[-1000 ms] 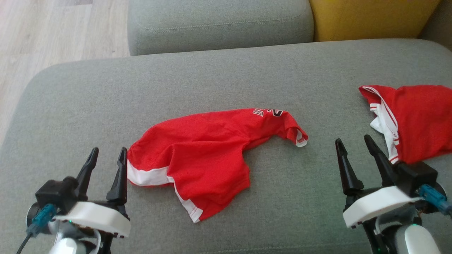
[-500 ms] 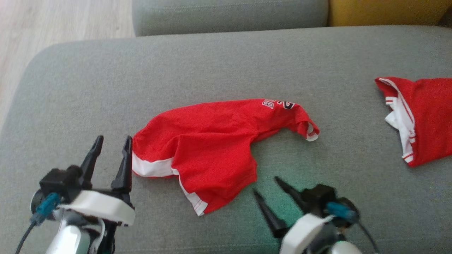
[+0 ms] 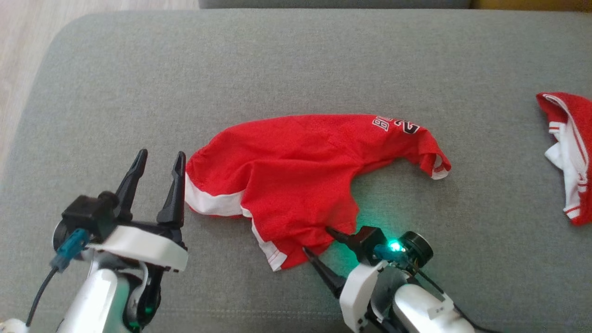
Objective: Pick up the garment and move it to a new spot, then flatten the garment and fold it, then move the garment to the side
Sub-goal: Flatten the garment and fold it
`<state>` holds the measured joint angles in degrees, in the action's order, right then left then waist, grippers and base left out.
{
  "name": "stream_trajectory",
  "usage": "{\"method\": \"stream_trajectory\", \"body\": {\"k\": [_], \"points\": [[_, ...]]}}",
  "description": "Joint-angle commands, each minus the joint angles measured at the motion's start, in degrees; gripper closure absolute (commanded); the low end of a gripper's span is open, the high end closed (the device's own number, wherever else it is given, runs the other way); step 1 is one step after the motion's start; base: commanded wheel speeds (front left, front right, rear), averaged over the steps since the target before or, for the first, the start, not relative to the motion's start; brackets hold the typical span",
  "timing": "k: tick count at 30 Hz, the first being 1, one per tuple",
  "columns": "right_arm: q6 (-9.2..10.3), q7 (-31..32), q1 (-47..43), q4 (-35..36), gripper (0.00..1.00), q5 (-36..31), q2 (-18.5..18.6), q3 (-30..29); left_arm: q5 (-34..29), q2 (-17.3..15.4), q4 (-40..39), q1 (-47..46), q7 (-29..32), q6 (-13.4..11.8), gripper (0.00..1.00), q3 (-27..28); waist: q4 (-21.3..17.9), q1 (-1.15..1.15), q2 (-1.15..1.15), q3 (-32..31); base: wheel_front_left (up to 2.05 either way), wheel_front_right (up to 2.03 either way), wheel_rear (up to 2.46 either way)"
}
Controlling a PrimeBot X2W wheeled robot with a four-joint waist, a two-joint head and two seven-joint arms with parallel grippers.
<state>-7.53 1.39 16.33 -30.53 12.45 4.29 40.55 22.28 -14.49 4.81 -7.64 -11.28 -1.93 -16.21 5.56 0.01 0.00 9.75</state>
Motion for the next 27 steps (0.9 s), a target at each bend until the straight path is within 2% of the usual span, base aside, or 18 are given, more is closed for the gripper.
{"method": "stream_trajectory", "body": {"k": [1,5,12,18,27], "points": [[0.04,-1.5,1.9,-0.3,1.00,0.3,-1.1,1.5,-0.2,-0.8,-1.2,-3.1,-0.9,0.3,0.00,1.8,0.3,-0.01,0.00,0.4,0.00,0.00,0.00],[0.04,-3.7,3.9,-2.6,1.00,2.2,-1.3,1.4,-0.1,-0.7,-0.5,-3.4,-1.4,0.2,0.00,1.8,0.2,-0.01,0.00,0.6,0.00,0.00,0.00],[0.04,-7.0,5.5,0.0,1.00,4.2,-1.4,-0.8,-0.1,-0.9,-0.3,-3.4,-2.0,0.0,0.00,2.2,-1.0,-0.01,0.00,0.6,0.00,0.00,0.00],[0.04,-7.3,5.3,5.7,1.00,3.3,0.7,-9.1,-0.1,-1.0,-0.5,-3.4,-2.4,-0.2,0.00,2.4,-2.8,-0.01,0.00,0.4,0.00,0.00,0.00],[0.04,-2.8,5.2,12.6,1.00,0.8,4.3,-21.8,-0.2,-1.3,-1.0,-4.0,-2.6,-0.3,0.00,2.1,-4.3,-0.01,0.00,1.5,0.00,0.00,0.00]]}}
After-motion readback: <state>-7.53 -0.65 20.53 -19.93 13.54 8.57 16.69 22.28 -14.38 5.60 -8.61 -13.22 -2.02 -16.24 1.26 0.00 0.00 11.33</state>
